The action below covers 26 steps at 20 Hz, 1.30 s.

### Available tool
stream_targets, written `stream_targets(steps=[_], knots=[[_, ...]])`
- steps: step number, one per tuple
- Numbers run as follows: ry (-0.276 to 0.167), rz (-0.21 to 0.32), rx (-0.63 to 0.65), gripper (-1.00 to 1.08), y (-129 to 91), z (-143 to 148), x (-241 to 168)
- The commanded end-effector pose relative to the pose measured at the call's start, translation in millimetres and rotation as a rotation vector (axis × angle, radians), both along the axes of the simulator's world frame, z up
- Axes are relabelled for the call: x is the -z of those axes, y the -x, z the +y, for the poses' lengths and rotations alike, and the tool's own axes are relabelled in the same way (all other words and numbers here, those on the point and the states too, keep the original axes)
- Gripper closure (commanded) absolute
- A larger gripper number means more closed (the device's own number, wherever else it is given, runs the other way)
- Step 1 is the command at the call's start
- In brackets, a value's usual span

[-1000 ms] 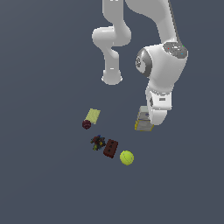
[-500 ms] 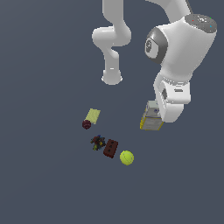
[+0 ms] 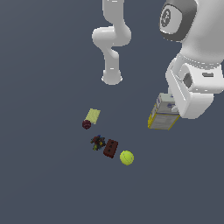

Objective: Pick up a designated object from a clutter of objects.

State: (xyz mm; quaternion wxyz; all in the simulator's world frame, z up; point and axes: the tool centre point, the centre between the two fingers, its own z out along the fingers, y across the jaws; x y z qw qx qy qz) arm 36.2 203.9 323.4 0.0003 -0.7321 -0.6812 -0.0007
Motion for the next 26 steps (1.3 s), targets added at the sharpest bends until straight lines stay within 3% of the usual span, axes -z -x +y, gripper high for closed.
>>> stream_targets(steps=[1, 26], knots=[[0.000, 0.000, 0.000, 1.08, -8, 3, -16], [0.001, 0.001, 0.001, 1.08, -68, 24, -126]])
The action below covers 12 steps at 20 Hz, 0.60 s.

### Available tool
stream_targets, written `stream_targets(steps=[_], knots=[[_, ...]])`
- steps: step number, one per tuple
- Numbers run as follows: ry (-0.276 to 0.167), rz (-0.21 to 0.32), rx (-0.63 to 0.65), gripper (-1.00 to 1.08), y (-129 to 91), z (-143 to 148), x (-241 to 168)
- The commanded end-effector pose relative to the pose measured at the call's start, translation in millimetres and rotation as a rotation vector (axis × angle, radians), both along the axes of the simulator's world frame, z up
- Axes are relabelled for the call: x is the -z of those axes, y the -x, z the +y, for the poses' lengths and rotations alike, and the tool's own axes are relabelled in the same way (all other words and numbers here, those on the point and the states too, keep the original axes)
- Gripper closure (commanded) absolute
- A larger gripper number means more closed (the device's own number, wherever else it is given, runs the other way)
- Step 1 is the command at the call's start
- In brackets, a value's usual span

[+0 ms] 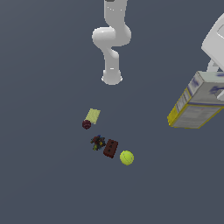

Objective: Pick up a designated object from a clutter of objects.

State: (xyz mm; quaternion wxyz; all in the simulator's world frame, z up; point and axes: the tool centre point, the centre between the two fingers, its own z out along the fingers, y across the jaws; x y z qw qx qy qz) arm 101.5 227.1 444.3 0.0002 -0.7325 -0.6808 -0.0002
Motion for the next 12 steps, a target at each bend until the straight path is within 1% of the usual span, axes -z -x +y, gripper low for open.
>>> stream_targets(steps=[1, 12], knots=[[0.000, 0.000, 0.000, 1.08, -4, 1, -8], [0.001, 0.000, 0.000, 1.08, -16, 6, -27]])
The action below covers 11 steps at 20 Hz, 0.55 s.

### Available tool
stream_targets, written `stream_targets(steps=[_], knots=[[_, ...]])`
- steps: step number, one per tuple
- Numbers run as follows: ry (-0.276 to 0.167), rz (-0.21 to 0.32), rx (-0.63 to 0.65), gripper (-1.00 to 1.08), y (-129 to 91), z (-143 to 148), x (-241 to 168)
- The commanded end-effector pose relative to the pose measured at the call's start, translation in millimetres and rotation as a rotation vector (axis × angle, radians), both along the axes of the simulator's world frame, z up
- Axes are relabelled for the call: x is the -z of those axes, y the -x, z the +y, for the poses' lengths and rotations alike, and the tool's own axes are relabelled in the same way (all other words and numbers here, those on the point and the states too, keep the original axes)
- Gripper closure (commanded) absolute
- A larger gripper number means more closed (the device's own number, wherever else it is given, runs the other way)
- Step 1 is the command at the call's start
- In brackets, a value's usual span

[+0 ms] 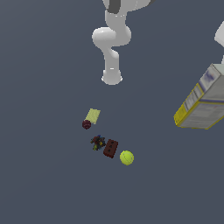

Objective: Pick up a designated object from a clutter of objects.

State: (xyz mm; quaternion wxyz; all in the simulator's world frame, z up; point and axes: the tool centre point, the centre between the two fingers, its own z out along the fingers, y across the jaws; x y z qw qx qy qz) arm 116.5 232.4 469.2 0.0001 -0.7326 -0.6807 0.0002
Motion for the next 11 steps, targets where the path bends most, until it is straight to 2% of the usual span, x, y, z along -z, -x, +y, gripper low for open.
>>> stream_targets(steps=[1, 11], knots=[[0.000, 0.000, 0.000, 1.08, -1.5, 0.9, -2.9], [0.000, 0.000, 0.000, 1.08, -4.0, 1.5, -6.4]])
